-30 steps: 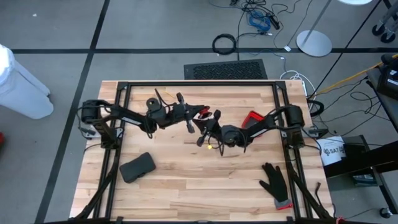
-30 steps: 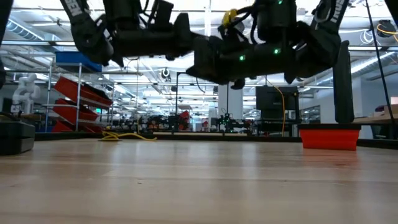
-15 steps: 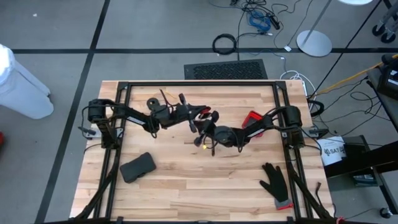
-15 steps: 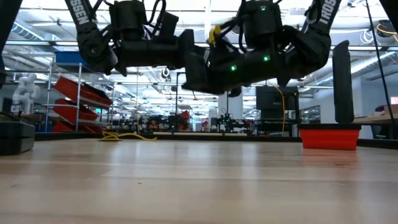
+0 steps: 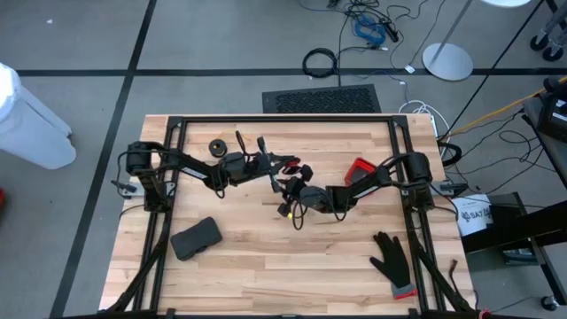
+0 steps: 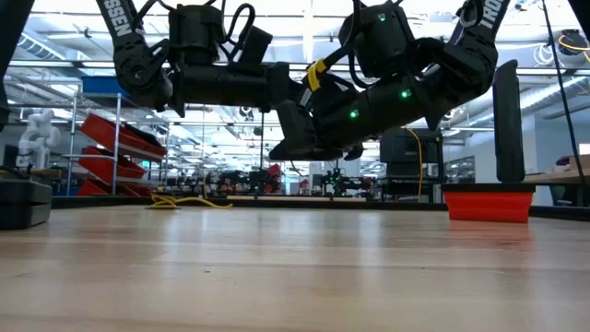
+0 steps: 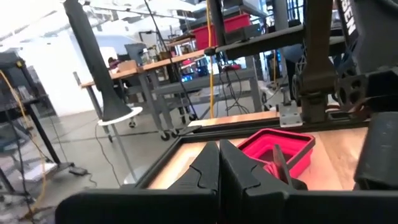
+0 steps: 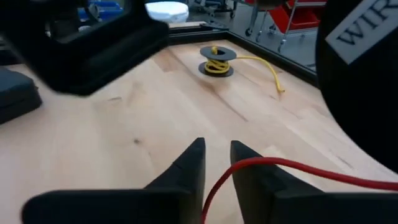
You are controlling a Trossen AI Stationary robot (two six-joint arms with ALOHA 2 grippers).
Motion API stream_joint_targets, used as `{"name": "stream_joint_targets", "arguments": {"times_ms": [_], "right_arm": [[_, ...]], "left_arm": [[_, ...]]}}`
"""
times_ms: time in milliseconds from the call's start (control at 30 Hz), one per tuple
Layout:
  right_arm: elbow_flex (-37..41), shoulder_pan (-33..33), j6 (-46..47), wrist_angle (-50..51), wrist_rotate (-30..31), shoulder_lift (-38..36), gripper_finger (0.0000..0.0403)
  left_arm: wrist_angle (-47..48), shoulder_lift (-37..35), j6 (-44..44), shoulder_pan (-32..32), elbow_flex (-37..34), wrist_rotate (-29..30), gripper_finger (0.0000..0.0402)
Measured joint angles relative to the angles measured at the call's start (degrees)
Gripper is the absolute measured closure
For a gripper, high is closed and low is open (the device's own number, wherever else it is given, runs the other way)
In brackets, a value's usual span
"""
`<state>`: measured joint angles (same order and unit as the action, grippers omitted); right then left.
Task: Coil cords
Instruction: Coil the red wire onto the black spool
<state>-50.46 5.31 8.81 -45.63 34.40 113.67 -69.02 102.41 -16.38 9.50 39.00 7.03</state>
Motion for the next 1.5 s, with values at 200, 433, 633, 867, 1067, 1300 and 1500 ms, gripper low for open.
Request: {"name": "stream_joint_targets", "arguments": {"times_ms": [200, 433, 633, 867, 1067, 1300, 1500], "right_arm": [[-0.2, 1.9, 2.1, 2.5, -0.7, -0.1, 0.0309], [-0.2, 4.5, 5.3, 5.2, -0.3, -0.1, 0.0309], [-0.2, 6.9, 8.4, 6.8, -0.3, -0.1, 0.0309], [-0.1, 12.0, 14.5, 12.7, -0.3, -0.1, 0.0309], [0.0, 16.6, 20.2, 17.3, -0.3, -0.1, 0.0309], [0.0, 20.5, 22.5, 18.8, -0.2, -0.8, 0.0309], [0.0, 22.6, 22.5, 24.4, 0.4, -6.3, 0.0309]], "left_arm": [[-0.1, 0.2, 2.3, 0.4, 0.0, 1.3, 0.0401], [1.3, 0.2, 1.6, 1.1, 0.0, 1.8, 0.0401], [4.6, 0.2, -3.5, 1.4, 0.0, 2.8, 0.0401], [6.8, 2.3, -10.3, 1.4, 0.0, 2.8, 0.0401], [10.5, 6.6, -20.6, 0.1, 2.7, 6.1, 0.0401], [12.6, 13.3, -35.8, -4.2, 5.8, 16.2, 0.0387], [11.2, 16.4, -41.4, -6.0, 6.8, 23.0, 0.0384]]}}
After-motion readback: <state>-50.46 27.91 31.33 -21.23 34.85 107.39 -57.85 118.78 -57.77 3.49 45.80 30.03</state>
